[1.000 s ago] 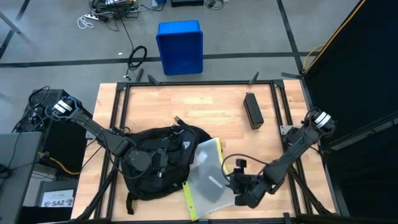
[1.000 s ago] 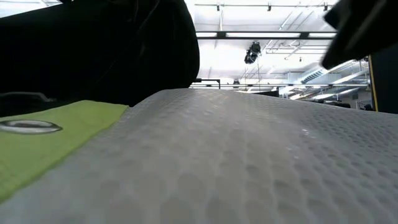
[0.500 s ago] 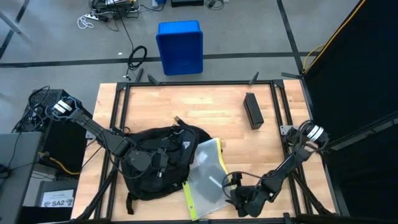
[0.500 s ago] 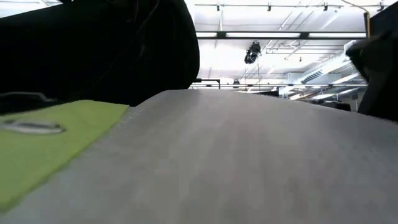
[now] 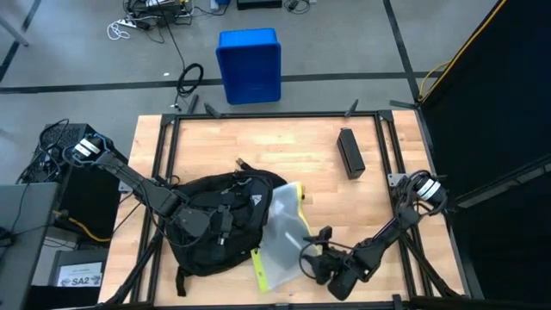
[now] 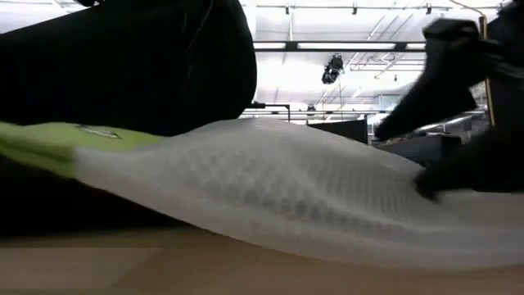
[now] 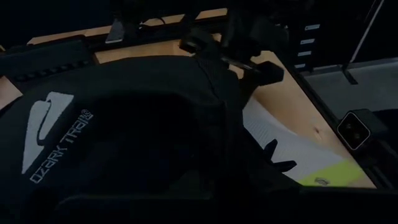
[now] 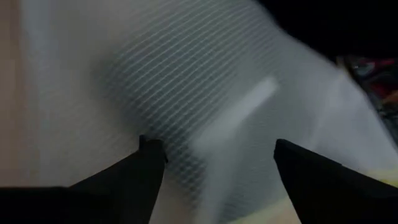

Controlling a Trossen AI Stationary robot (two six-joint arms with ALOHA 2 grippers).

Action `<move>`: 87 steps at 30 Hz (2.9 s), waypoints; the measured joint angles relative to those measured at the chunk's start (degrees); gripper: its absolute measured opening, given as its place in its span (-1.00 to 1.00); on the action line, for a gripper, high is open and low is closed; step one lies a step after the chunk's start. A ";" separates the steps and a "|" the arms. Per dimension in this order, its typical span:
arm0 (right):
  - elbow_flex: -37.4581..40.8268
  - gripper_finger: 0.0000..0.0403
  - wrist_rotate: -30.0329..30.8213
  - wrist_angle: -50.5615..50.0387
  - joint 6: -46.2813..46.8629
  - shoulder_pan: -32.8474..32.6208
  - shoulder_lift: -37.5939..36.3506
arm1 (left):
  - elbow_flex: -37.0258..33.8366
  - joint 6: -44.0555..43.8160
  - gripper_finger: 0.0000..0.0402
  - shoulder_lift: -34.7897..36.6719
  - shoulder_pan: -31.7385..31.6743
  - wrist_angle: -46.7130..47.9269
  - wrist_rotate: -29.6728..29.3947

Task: Unpack backpack
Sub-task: Put the yellow zip bag into the black backpack

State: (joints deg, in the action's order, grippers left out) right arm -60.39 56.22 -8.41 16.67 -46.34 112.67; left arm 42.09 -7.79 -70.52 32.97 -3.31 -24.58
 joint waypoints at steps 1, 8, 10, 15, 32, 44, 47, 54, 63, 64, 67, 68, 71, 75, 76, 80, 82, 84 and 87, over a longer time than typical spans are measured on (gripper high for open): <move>-0.11 0.33 0.93 -0.14 -0.54 0.56 -0.29 | 0.00 0.00 -1.00 0.01 0.00 -0.02 0.01; -1.95 0.18 3.30 -2.45 -1.40 4.88 -3.06 | 0.00 0.00 -1.00 0.00 0.01 -0.02 0.05; -2.81 0.15 2.66 -3.24 -1.48 5.17 -4.18 | 0.00 0.00 -1.00 0.00 0.02 -0.05 0.20; -3.90 0.11 -1.52 -3.29 -1.31 3.27 -7.11 | 0.00 0.00 -1.00 0.00 0.00 -0.09 0.22; -3.88 0.24 -9.63 0.37 2.54 -3.99 -4.97 | 0.00 0.00 -1.00 0.00 0.02 -0.13 0.13; -3.88 0.22 -10.68 0.09 3.69 -4.20 -4.97 | -0.02 -0.07 -1.00 -0.02 0.02 -4.72 0.04; -3.88 0.18 -14.81 0.18 6.11 -4.17 -4.97 | -0.02 -0.04 -1.00 -0.02 0.02 -4.66 -0.04; -3.86 0.11 -17.43 -4.07 10.37 -4.68 -4.97 | -0.02 0.12 -1.00 -0.02 0.00 -6.16 -3.02; -3.81 0.06 -13.65 -26.18 41.41 0.57 -4.98 | -0.02 -1.75 -1.00 -0.02 0.01 -6.01 -1.90; -3.79 0.07 -14.90 -26.35 41.40 1.25 -5.14 | -0.02 -1.75 -1.00 -0.02 0.01 -6.02 -1.89; -3.79 0.09 -17.91 -25.34 38.53 2.52 -6.77 | -0.02 -1.82 -1.00 -0.02 0.02 -5.79 -1.79; -3.79 0.10 -18.29 -24.58 37.28 2.67 -7.62 | -0.02 -1.84 -1.00 -0.02 0.02 -5.66 -1.77; -3.79 0.11 -18.42 -23.25 33.75 2.74 -11.36 | -0.02 -1.88 -1.00 -0.02 0.02 -5.49 -1.77; -1.70 0.07 -18.34 -17.44 29.80 2.00 -18.45 | -0.02 -1.88 -1.00 -0.02 0.02 -5.41 -1.77; 0.06 0.06 -18.55 -14.66 29.28 1.84 -20.19 | -0.02 -1.88 -1.00 -0.02 0.01 -5.37 -1.76; 11.19 0.00 -21.84 -1.35 30.66 2.02 -26.22 | -0.02 -1.90 -1.00 -0.02 0.02 -5.30 -1.75; 17.76 -0.01 -22.01 5.17 33.31 2.31 -28.61 | -0.02 -1.90 -1.00 -0.02 0.00 -5.07 -1.75; 23.60 -0.01 -22.11 10.80 36.64 2.76 -30.36 | -0.02 -1.90 -1.00 -0.02 0.02 -5.05 -1.75; 30.57 0.04 -23.47 15.99 41.94 3.99 -31.56 | -0.02 -1.92 -1.00 -0.02 0.01 -5.03 -1.75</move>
State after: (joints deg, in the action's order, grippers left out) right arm -29.82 32.76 7.58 58.61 -42.35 81.11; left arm 42.06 -9.72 -70.54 32.98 -8.34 -26.33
